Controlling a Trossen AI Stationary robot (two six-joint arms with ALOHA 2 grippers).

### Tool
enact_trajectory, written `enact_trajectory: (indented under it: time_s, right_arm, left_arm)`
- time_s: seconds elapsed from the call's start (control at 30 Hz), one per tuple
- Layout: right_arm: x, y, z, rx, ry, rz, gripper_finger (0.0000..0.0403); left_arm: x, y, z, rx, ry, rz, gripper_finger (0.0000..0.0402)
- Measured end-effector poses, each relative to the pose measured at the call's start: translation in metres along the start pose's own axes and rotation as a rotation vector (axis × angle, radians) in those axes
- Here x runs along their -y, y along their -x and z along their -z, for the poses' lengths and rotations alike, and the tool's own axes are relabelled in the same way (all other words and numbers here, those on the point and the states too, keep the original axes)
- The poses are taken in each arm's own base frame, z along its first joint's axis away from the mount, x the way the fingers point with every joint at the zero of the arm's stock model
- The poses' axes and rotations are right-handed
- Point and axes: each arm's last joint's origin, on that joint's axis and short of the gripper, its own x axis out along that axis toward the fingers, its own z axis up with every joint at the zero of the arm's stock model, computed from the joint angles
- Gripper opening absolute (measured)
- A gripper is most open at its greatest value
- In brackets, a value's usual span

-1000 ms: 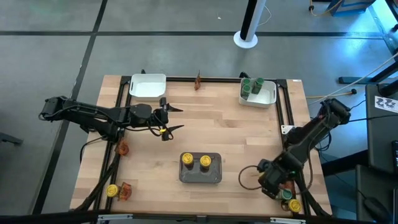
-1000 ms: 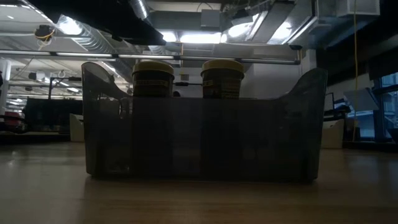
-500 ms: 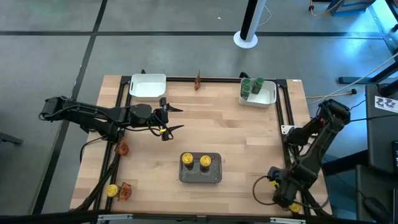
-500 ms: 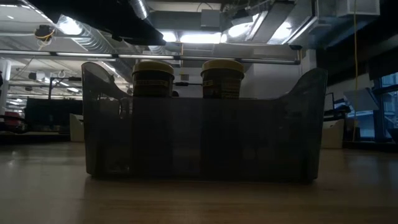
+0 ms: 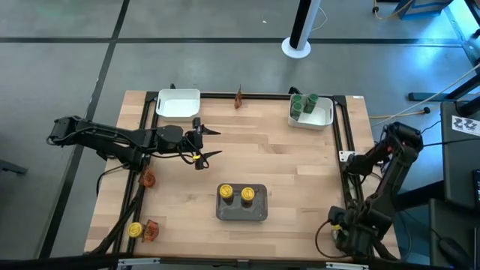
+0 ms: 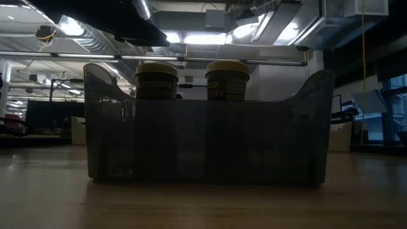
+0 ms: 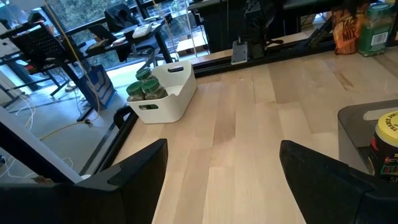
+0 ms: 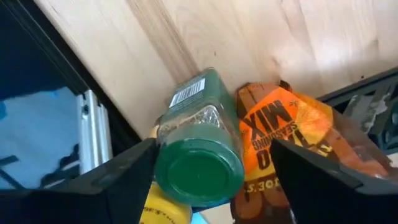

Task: Sort spices by type
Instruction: Put the green seasoning bottle into the right white bin

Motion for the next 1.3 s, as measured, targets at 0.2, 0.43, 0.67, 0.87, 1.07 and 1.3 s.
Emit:
enact_trajectory:
  time_s: [0.2, 0.43, 0.67, 0.87, 1.07, 1.3]
  right_arm:
    - [-0.005, -0.014, 0.004, -0.028, 0.08, 0.047, 0.0314]
    - [-0.008, -0.023, 0.002, -0.025, 0.147, 0.085, 0.0314]
    - [-0.008, -0.025, 0.002, -0.024, 0.17, 0.092, 0.0314]
    - [-0.008, -0.025, 0.002, -0.029, 0.249, 0.094, 0.0314]
    - [-0.008, -0.025, 0.002, -0.028, 0.275, 0.1, 0.0306]
    - [-0.007, -0.025, 0.002, -0.027, 0.276, 0.098, 0.0246]
  left_arm:
    - [0.0, 0.0, 0.0, 0.0, -0.001, 0.0, 0.0294]
    - [0.0, 0.0, 0.0, 0.001, 0.0, 0.0, 0.0294]
    - [0.0, 0.0, 0.0, 0.001, 0.0, -0.001, 0.0294]
    - [0.0, 0.0, 0.0, 0.001, 0.0, 0.0, 0.0294]
    - [0.0, 0.0, 0.0, 0.001, 0.0, 0.0, 0.0294]
    - [0.0, 0.0, 0.0, 0.001, 0.0, 0.0, 0.0294]
